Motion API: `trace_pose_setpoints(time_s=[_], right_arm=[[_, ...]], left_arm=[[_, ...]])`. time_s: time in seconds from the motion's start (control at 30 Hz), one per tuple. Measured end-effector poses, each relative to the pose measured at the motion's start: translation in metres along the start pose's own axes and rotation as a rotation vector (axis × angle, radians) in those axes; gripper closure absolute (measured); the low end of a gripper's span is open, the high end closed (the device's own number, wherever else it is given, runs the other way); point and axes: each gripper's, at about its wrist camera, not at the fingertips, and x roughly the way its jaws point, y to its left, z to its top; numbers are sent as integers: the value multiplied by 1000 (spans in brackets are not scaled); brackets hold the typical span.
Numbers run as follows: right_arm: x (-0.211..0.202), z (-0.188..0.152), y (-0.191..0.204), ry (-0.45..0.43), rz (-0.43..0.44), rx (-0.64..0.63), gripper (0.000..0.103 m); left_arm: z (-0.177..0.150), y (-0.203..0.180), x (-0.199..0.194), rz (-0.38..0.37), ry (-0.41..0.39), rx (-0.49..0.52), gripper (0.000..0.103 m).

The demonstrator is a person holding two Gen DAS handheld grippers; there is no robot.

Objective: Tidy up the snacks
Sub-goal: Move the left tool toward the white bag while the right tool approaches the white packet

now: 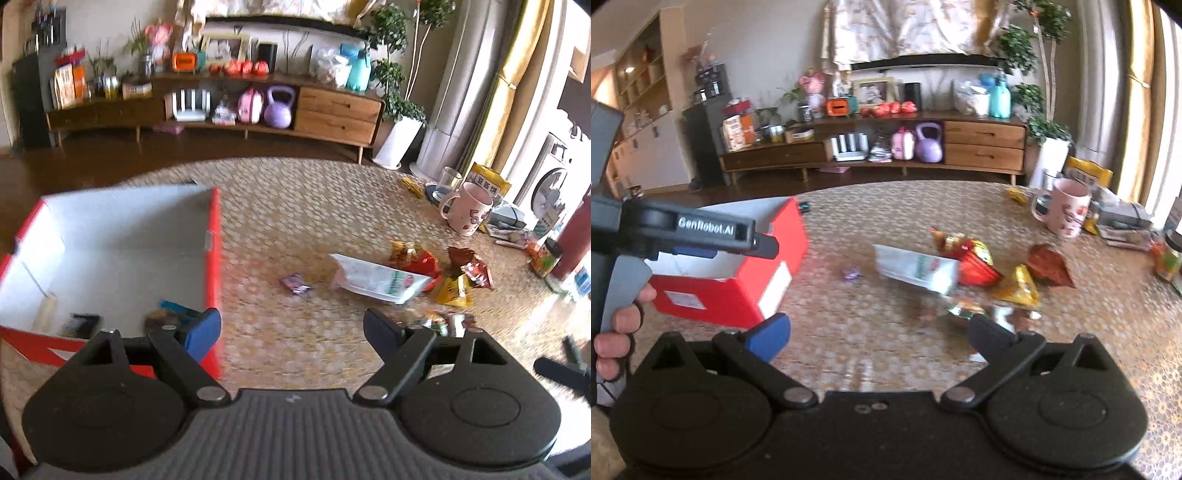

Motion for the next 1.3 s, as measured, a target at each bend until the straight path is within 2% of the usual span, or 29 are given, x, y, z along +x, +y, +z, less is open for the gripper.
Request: trace_pose_setpoints(time_s=[0.23, 0.33, 0.5, 0.9, 1.1, 1.3], right_arm=[[9, -14, -44, 27, -91, 32, 2], [18, -16, -65, 48, -116, 73, 6], [35, -17, -89, 69, -152, 103, 8], [86, -15, -112, 147, -138, 130, 14], [107, -16, -120, 175, -146, 155, 14], [124, -16, -128, 202, -154, 179, 15]], left_arm=[[14, -25, 39, -32, 59, -94, 18], [22, -34, 55, -26, 68, -124, 18], [34, -49, 88, -2, 114, -173, 18], [51, -67, 159, 56, 192, -327, 18], [48, -75, 187, 104, 226, -335, 18], [38, -75, 205, 109, 255, -352, 19]])
